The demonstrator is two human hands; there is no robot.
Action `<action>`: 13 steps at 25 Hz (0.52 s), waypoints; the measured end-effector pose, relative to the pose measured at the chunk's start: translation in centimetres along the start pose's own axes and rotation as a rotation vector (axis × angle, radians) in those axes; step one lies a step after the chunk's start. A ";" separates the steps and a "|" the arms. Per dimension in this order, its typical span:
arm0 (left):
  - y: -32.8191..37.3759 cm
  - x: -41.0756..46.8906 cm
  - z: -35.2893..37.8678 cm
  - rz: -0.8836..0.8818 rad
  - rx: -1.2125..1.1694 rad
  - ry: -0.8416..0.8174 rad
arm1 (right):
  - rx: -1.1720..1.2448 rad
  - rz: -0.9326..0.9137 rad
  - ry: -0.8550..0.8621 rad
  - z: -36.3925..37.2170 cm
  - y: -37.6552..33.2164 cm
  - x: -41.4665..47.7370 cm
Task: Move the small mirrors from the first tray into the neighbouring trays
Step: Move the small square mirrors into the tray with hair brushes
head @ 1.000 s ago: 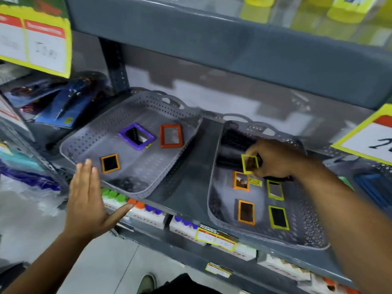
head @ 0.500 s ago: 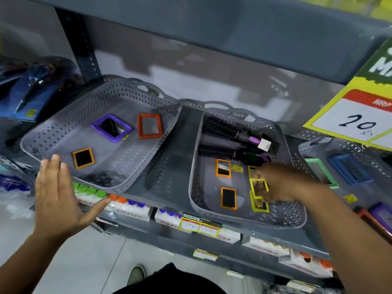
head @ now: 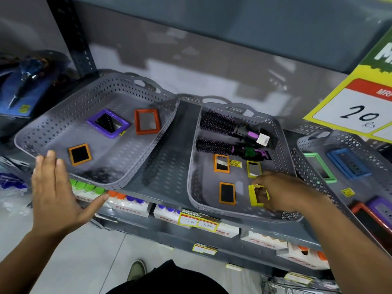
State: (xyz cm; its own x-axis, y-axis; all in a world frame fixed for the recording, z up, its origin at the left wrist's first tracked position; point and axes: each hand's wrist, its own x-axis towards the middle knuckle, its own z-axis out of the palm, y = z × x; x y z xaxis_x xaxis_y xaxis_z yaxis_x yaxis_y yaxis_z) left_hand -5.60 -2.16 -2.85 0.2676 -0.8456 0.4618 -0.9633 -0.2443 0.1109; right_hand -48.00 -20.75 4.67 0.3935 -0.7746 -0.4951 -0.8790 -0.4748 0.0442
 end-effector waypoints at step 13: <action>-1.5 -0.4 2.1 0.024 -0.045 0.134 | 0.033 0.000 0.153 -3.7 -0.9 -0.6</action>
State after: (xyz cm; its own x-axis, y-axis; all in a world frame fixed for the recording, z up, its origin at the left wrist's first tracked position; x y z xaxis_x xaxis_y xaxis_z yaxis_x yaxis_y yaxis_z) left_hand -4.21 -2.44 -5.02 0.2426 -0.7790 0.5782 -0.9701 -0.2009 0.1363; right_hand -46.47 -21.38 8.11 0.4272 -0.8305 -0.3574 -0.8866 -0.4623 0.0145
